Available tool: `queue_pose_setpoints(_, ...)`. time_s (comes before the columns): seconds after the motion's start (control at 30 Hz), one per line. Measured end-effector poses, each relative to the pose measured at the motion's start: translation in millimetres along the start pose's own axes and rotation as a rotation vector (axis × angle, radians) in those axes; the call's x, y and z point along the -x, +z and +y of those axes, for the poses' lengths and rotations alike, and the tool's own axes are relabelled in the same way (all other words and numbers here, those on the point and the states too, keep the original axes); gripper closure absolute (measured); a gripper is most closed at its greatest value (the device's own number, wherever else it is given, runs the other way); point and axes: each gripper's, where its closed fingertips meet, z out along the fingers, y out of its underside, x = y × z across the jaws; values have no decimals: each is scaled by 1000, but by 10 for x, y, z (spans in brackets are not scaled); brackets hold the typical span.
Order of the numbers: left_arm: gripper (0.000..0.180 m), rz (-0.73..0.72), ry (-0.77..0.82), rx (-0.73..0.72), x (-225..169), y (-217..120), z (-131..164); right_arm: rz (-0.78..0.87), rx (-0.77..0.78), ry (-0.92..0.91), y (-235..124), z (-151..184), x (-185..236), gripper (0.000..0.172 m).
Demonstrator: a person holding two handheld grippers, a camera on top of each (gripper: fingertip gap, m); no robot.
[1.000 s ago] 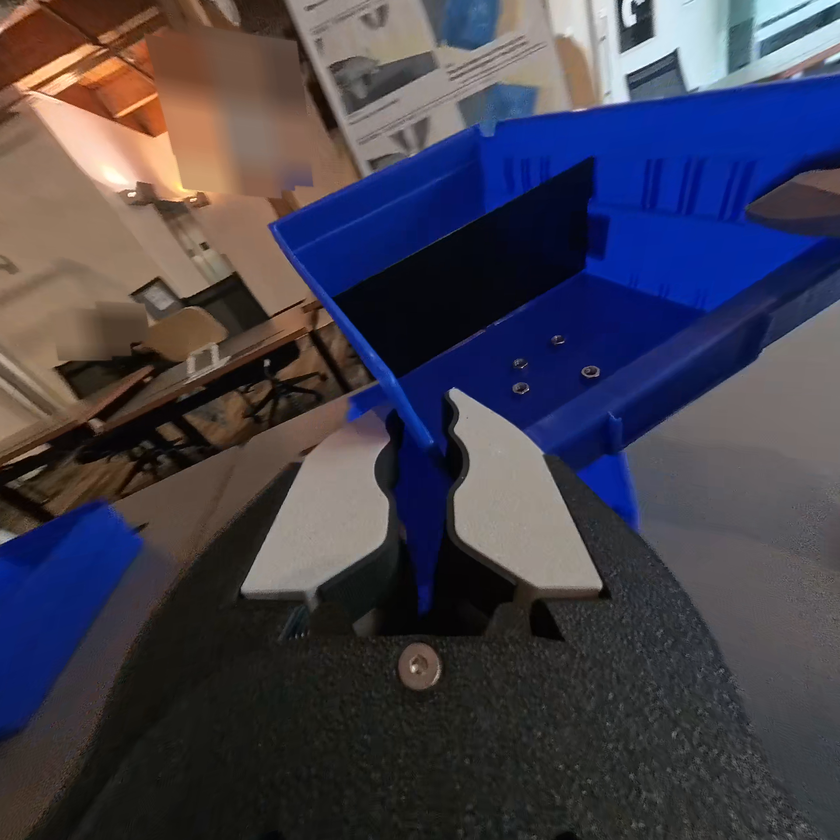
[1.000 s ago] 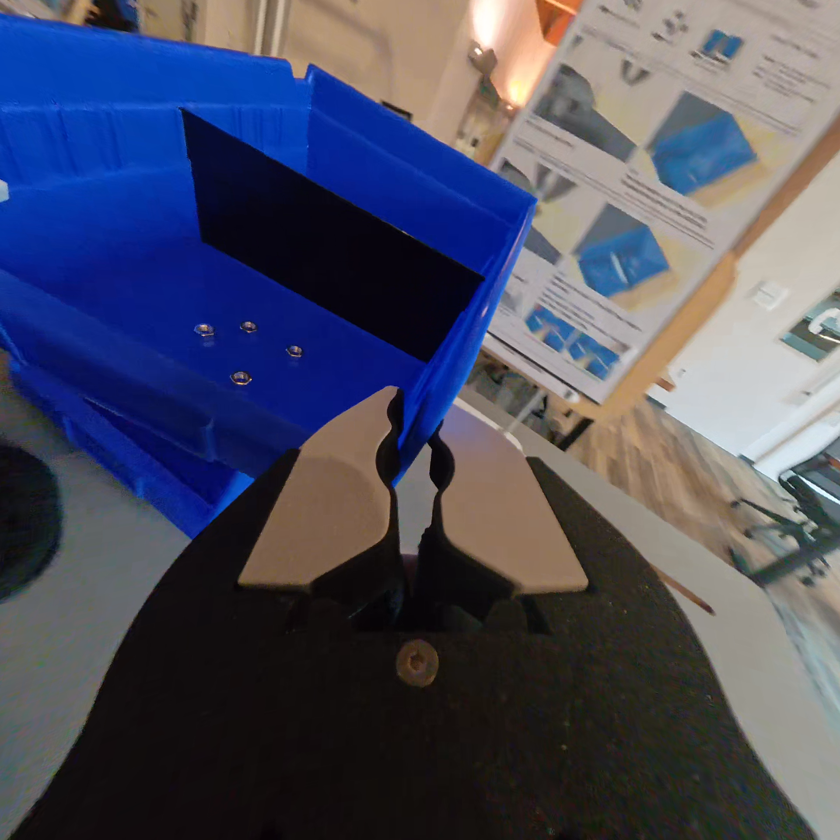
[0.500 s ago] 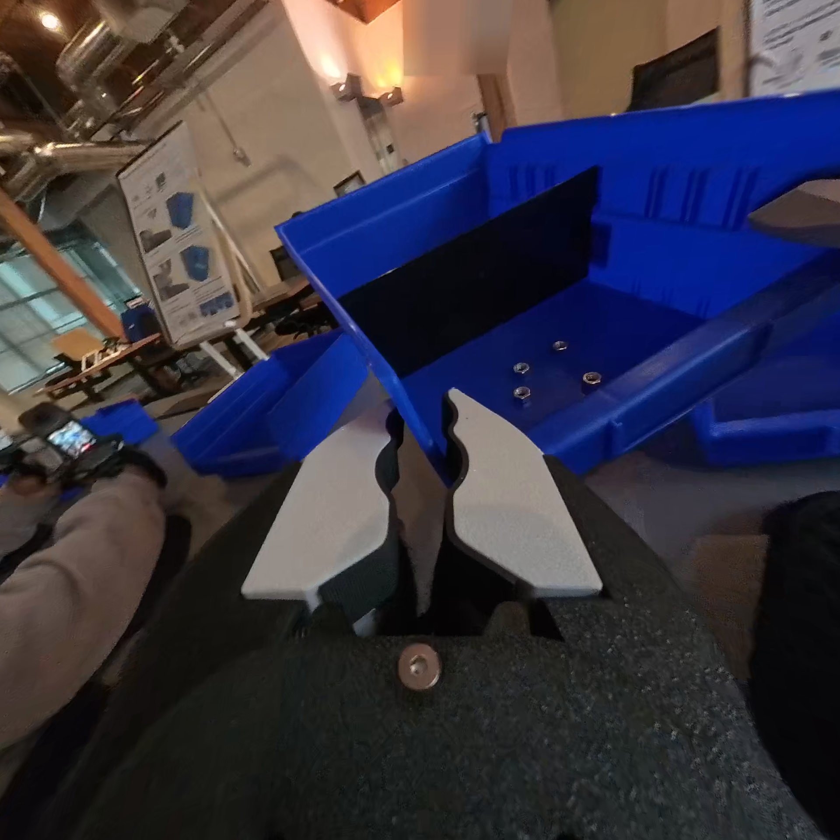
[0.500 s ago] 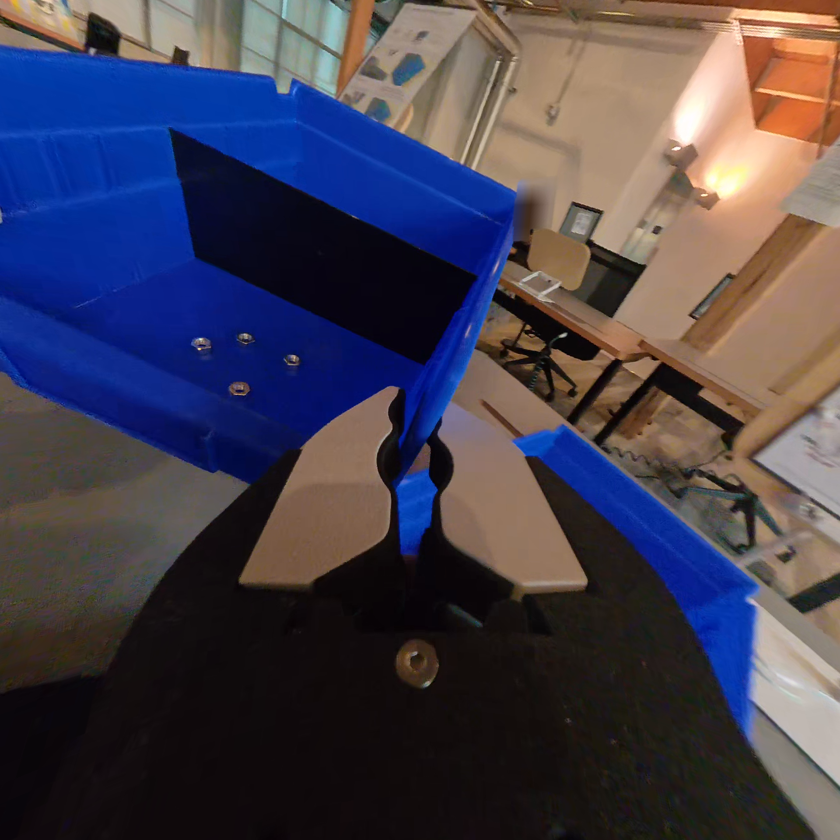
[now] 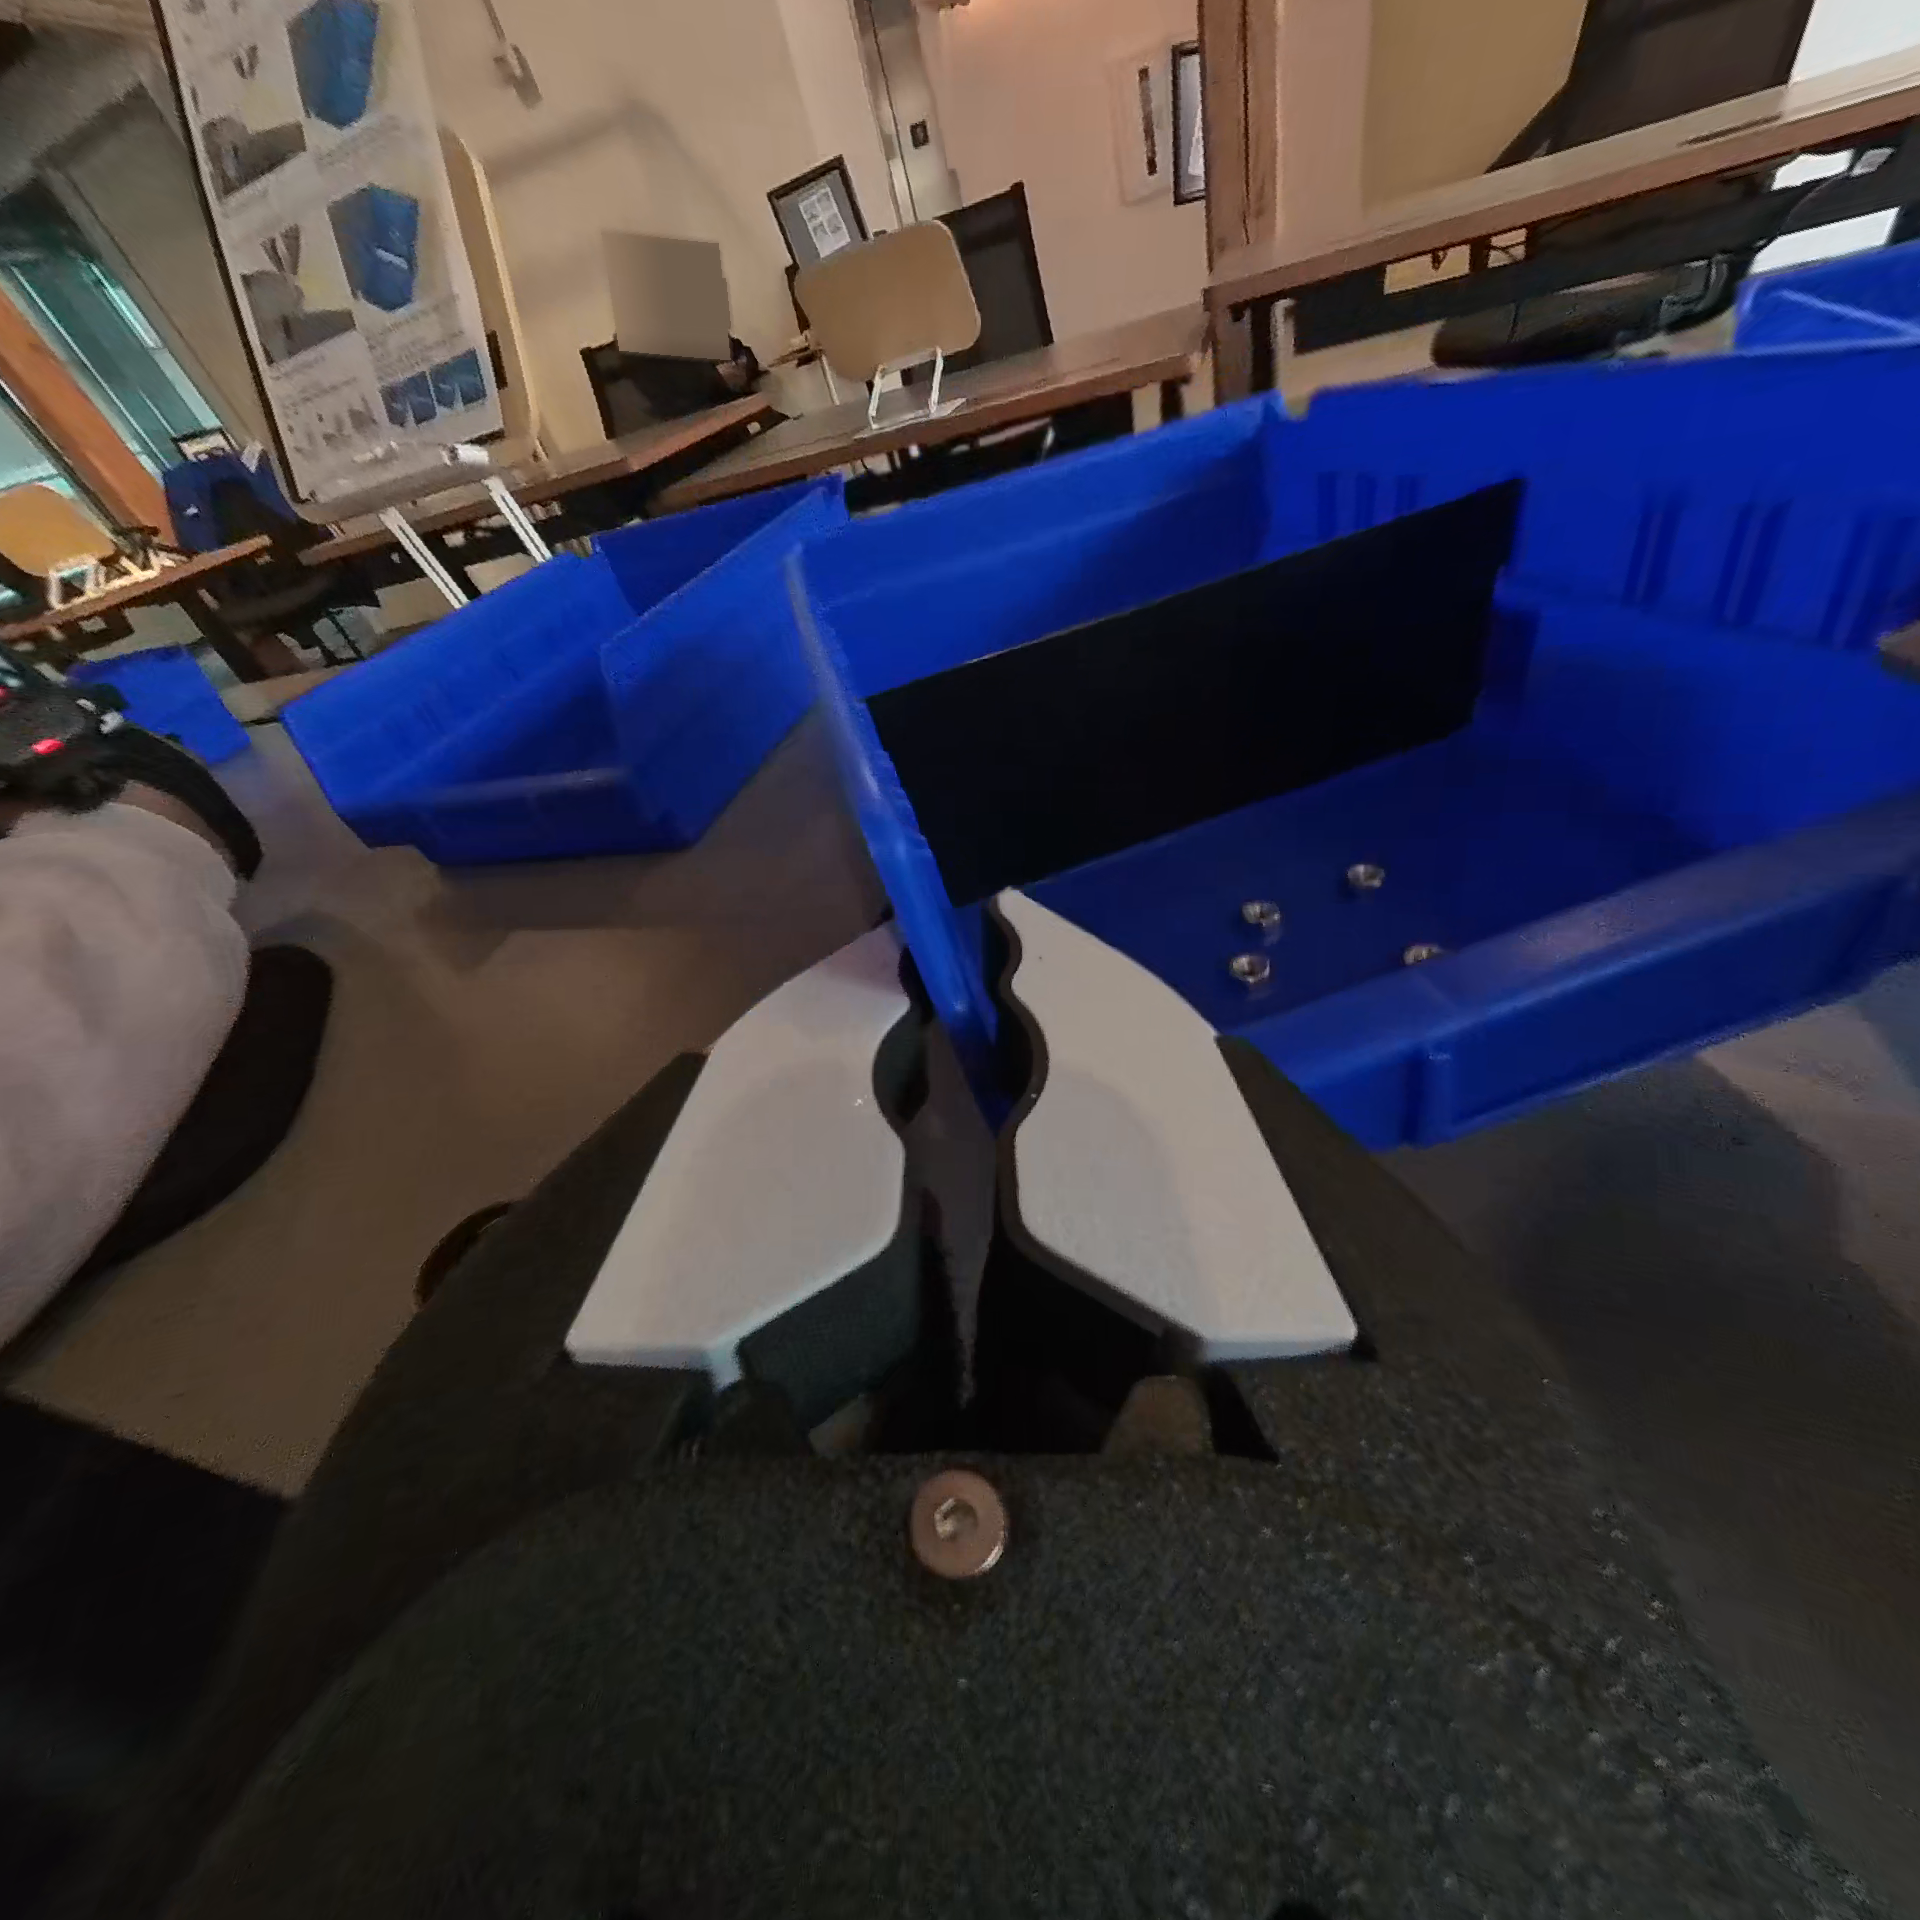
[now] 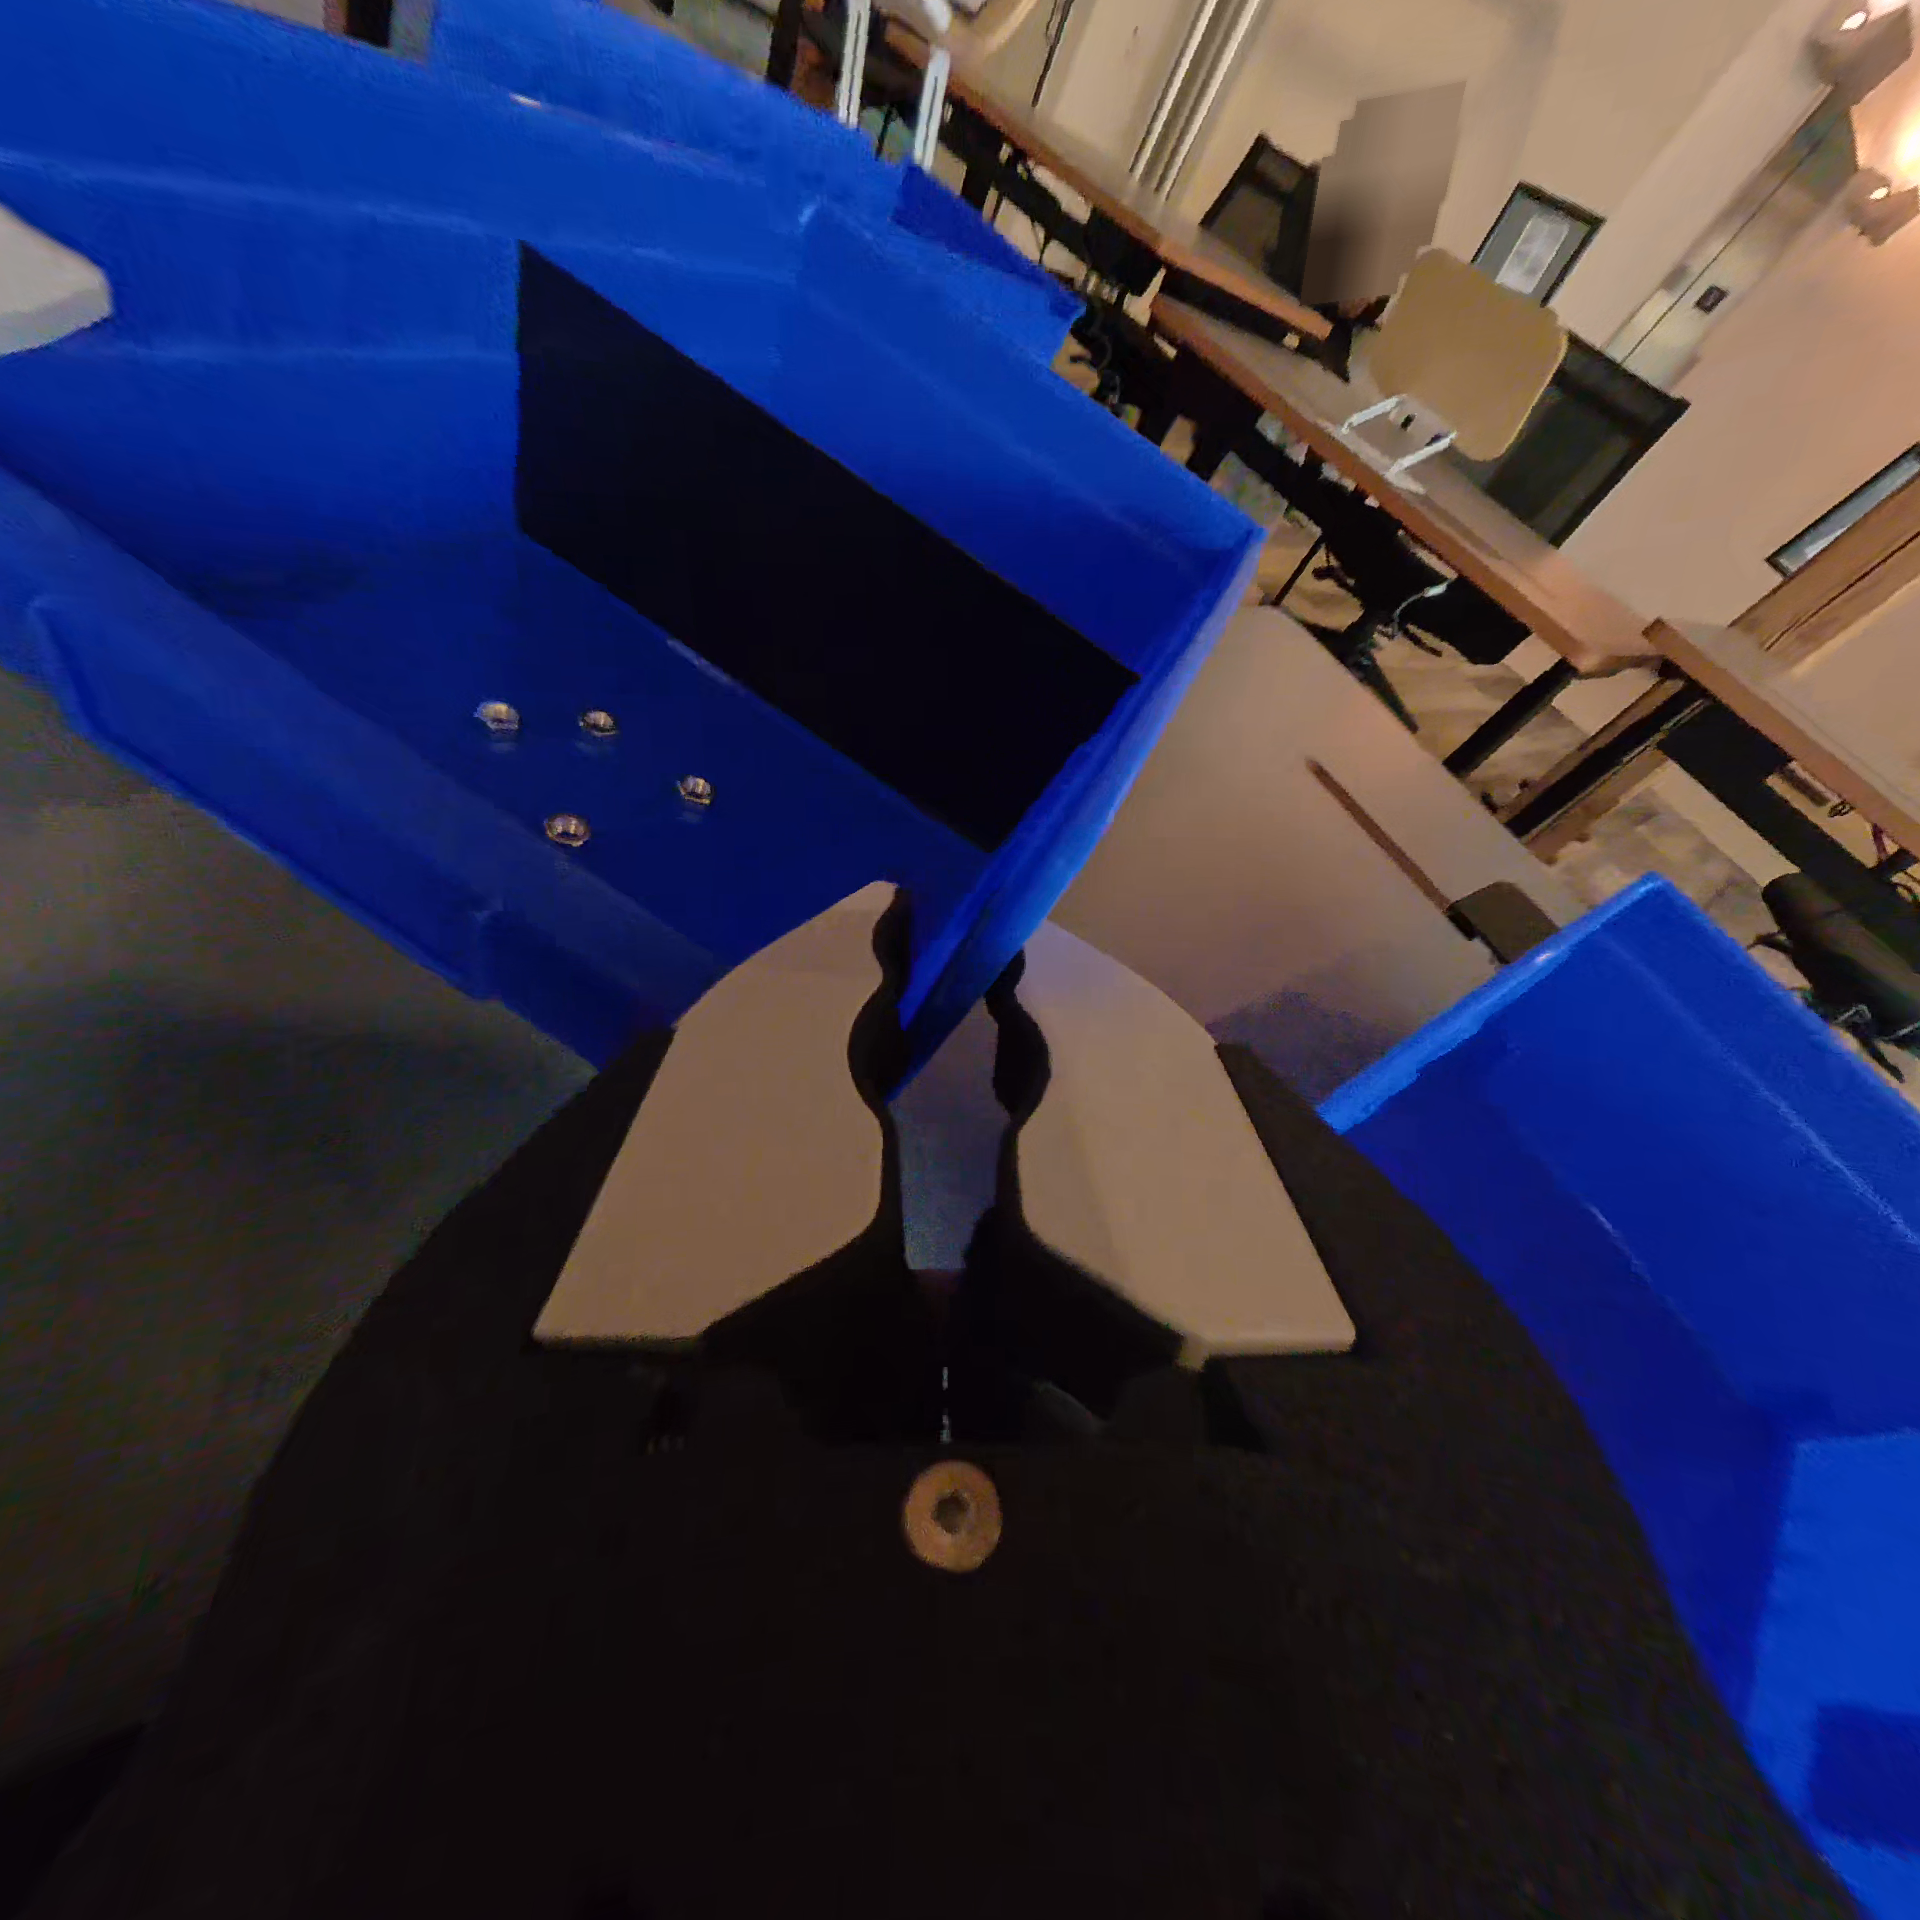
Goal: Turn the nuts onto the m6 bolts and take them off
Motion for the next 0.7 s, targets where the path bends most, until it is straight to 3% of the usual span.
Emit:
queue_pose_setpoints(0.43,178,115,-81,0,120,762,146,53,88,32,301,161,51,151)
queue_pose_setpoints(0.7,178,163,-232,-21,299,1220,48,-76,135,160,524,79,161,141)
